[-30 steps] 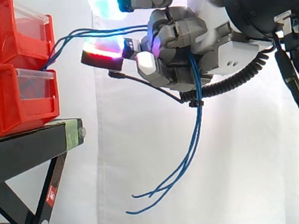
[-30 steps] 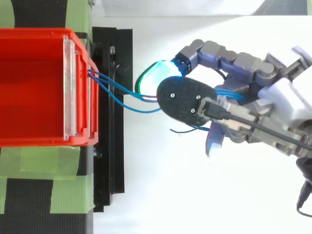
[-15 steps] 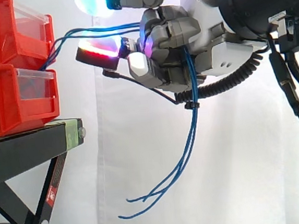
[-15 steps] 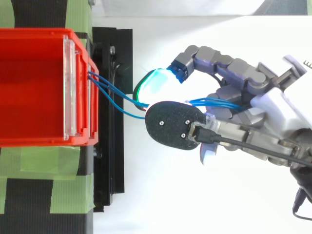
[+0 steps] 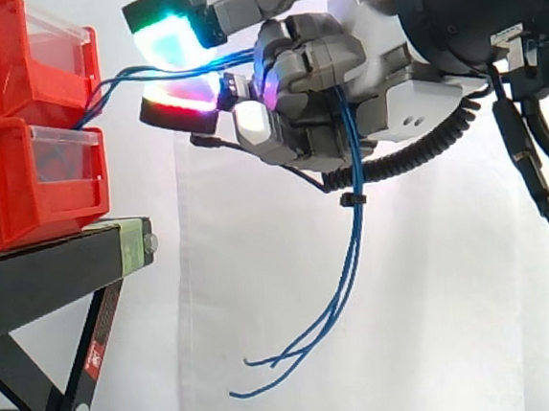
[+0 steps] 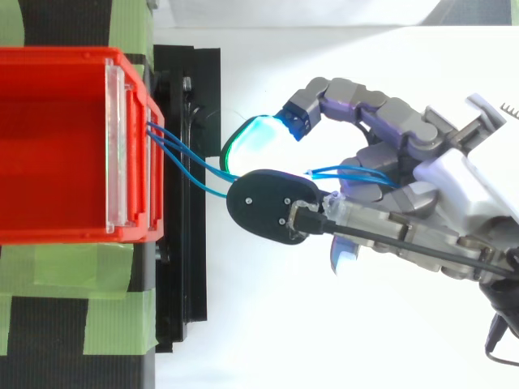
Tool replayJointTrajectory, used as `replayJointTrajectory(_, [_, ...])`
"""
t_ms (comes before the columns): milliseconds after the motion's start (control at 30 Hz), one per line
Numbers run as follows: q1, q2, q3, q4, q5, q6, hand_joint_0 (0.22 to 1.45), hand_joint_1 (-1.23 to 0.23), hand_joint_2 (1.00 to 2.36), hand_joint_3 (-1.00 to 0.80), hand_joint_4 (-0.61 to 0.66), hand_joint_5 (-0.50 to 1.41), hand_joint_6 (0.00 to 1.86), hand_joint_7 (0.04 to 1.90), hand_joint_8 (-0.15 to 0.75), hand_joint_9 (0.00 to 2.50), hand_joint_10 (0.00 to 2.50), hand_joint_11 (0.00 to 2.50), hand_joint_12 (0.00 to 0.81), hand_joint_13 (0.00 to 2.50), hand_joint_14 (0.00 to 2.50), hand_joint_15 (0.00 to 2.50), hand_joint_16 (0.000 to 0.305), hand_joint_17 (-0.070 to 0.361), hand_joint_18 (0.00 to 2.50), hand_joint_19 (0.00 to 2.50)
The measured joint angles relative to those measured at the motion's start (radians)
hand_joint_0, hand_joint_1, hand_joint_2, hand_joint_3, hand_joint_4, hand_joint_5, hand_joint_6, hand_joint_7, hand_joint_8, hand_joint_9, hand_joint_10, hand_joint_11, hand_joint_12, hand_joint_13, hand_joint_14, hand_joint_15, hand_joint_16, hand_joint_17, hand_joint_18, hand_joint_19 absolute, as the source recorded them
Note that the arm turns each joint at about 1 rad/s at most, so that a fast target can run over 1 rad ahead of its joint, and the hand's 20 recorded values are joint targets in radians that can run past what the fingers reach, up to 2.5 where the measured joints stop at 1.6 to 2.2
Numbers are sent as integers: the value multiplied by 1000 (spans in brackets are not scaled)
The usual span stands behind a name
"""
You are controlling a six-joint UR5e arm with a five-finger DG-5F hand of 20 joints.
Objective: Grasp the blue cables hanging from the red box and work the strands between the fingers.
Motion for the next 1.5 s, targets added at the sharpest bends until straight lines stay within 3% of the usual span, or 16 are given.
replayJointTrajectory(67, [0,0,0,0,0,0,1135,-702,1004,18,244,273,396,1258,524,1955,2500,2500,623,1986,2500,1614,246,185,2500,585])
replayJointTrajectory(133, [0,0,0,0,0,0,944,-723,1194,-63,284,309,371,1261,524,1955,2500,2500,623,1986,2500,1614,246,185,2500,585])
replayJointTrajectory(200, [0,0,0,0,0,1,853,-711,1141,-158,315,324,309,1286,524,1955,2500,2500,623,1986,2500,1614,246,185,2500,585])
replayJointTrajectory(233, [0,0,0,0,0,1,860,-701,1000,-188,319,331,246,1326,524,1955,2500,2500,623,1986,2500,1614,246,185,2500,585])
replayJointTrajectory(300, [0,0,0,0,0,3,833,-693,1005,-282,313,327,216,1344,524,1955,2500,2500,623,1986,2500,1614,246,185,2500,585])
replayJointTrajectory(367, [0,0,0,0,0,4,908,-722,1007,-217,283,319,199,1357,524,1955,2500,2500,623,1986,2500,1614,246,185,2500,585])
replayJointTrajectory(433, [0,0,-1,0,0,5,1176,-729,1002,-7,206,389,132,1395,524,1955,2500,2500,623,1986,2500,1614,246,185,2500,585])
replayJointTrajectory(500, [0,0,-1,0,0,5,1266,-695,1004,55,175,500,3,1461,524,1955,2500,2500,623,1986,2500,1614,246,185,2500,585])
replayJointTrajectory(600, [0,1,-1,1,0,5,1280,-680,1007,44,185,555,7,1414,524,1955,2500,2500,623,1986,2500,1614,246,185,2500,585])
replayJointTrajectory(733, [0,1,-1,1,0,8,975,-689,1003,-157,227,517,16,1199,524,1955,2500,2500,623,1986,2500,1614,246,185,2500,585])
replayJointTrajectory(833, [0,1,-1,1,0,8,849,-626,1011,-260,338,466,17,1028,524,1955,2500,2500,623,1986,2500,1614,246,185,2500,585])
replayJointTrajectory(867, [0,1,-1,1,0,8,862,-619,1007,-248,337,456,17,1012,524,1955,2500,2500,623,1986,2500,1614,246,185,2500,585])
replayJointTrajectory(1000, [0,1,-1,1,0,8,1265,-666,1007,73,244,512,16,965,524,1955,2500,2500,623,1986,2500,1614,246,185,2500,585])
replayJointTrajectory(1100, [0,1,-1,2,0,9,1315,-668,1007,39,258,586,18,958,524,1955,2500,2500,623,1986,2500,1614,246,185,2500,585])
replayJointTrajectory(1333, [0,1,-1,3,0,9,952,-734,1000,-140,333,511,17,962,524,1955,2500,2500,623,1986,2500,1614,246,185,2500,585])
replayJointTrajectory(1500, [0,0,-1,7,2,8,865,-713,1011,-405,317,443,17,1069,524,1955,2500,2500,623,1986,2500,1614,246,185,2500,585])
